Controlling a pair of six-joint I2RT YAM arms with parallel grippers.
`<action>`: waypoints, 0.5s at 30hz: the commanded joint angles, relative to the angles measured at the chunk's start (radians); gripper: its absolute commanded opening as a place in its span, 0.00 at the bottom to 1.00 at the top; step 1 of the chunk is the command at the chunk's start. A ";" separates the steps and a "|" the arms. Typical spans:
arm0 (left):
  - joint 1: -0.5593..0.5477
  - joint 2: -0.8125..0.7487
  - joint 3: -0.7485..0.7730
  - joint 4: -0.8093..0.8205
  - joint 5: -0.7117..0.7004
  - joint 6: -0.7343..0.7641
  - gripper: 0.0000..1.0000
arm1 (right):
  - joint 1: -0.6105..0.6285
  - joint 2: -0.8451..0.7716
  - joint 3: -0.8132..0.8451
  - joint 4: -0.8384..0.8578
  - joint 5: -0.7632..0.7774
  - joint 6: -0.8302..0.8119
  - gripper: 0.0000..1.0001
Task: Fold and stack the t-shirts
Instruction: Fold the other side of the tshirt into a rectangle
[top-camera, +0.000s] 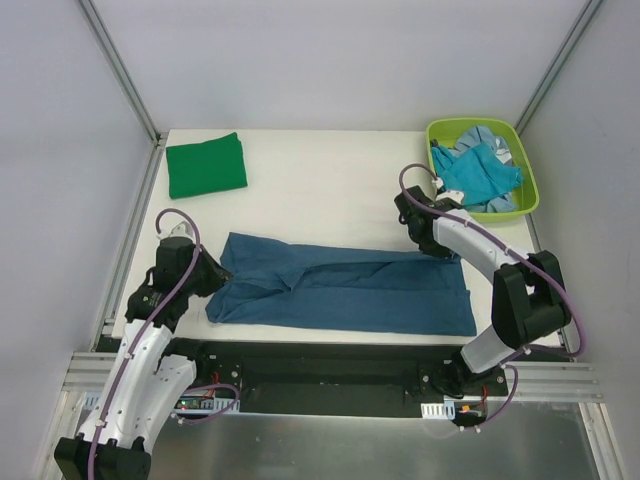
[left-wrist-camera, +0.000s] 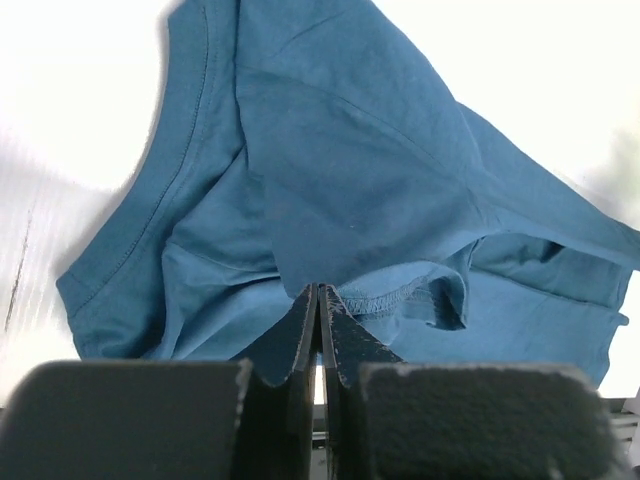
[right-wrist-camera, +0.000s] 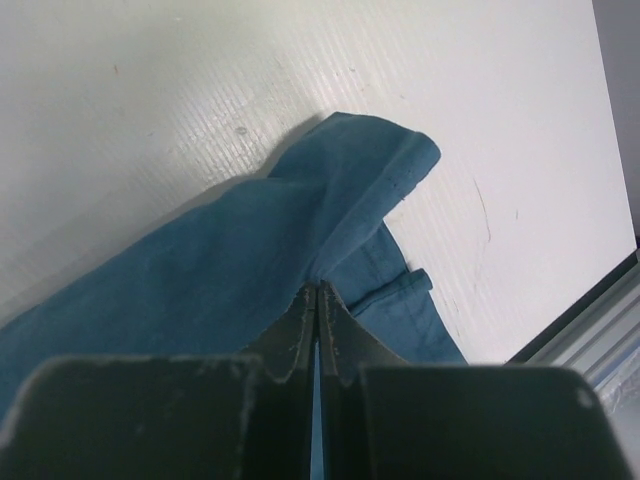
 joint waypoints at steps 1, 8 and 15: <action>0.008 -0.013 -0.031 -0.052 -0.027 -0.031 0.00 | 0.018 -0.066 -0.038 -0.047 0.050 0.047 0.01; 0.008 -0.004 -0.065 -0.074 -0.039 -0.069 0.00 | 0.052 -0.095 -0.119 -0.057 0.056 0.097 0.05; 0.007 -0.001 -0.073 -0.179 -0.090 -0.173 0.14 | 0.081 -0.077 -0.163 -0.129 0.054 0.185 0.21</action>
